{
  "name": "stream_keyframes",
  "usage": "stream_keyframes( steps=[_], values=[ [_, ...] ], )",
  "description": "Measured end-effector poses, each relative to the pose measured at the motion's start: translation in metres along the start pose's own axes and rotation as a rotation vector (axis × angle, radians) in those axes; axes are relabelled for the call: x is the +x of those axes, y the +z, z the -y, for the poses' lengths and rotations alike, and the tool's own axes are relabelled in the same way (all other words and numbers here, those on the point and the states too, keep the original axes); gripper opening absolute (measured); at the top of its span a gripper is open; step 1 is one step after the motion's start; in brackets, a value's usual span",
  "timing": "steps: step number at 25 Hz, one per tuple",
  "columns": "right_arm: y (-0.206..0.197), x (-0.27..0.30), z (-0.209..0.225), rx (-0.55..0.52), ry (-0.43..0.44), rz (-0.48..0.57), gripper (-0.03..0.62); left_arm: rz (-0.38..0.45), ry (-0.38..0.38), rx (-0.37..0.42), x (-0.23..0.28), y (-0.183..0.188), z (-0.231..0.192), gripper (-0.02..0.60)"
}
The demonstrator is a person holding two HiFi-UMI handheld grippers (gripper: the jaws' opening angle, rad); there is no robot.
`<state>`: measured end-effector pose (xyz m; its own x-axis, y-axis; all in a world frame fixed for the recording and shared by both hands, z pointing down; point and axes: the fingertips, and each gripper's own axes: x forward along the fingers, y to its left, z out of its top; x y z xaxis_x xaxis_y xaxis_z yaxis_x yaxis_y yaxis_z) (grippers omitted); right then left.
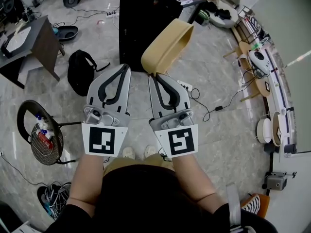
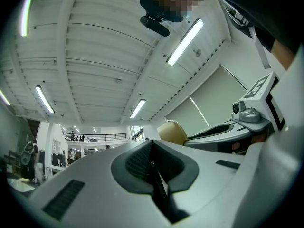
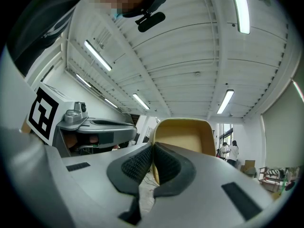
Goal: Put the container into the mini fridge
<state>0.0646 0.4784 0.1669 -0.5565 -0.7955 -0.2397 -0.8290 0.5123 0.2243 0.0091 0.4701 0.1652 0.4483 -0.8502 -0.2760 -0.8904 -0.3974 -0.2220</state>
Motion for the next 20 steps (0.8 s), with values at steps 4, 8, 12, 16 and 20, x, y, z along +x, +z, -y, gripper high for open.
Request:
stream_keyframes(
  steps=[4,8,12,16,20],
  values=[
    [0.000,0.003,-0.009,0.002,-0.008,0.006,0.040,0.011,-0.004,0.000,-0.004,0.000,-0.009,0.023],
    [-0.005,0.011,-0.011,-0.003,-0.010,-0.001,0.040,0.014,-0.003,-0.014,-0.001,-0.005,-0.019,0.023],
    [-0.011,0.023,-0.006,-0.002,-0.019,0.009,0.040,0.013,-0.003,-0.013,0.008,-0.013,-0.028,0.023],
    [-0.023,0.035,0.001,-0.005,-0.026,0.015,0.040,0.022,-0.008,-0.014,0.023,-0.025,-0.037,0.023],
    [-0.044,0.054,0.011,-0.016,-0.022,0.014,0.040,0.025,-0.003,-0.015,0.043,-0.045,-0.047,0.023]
  ],
)
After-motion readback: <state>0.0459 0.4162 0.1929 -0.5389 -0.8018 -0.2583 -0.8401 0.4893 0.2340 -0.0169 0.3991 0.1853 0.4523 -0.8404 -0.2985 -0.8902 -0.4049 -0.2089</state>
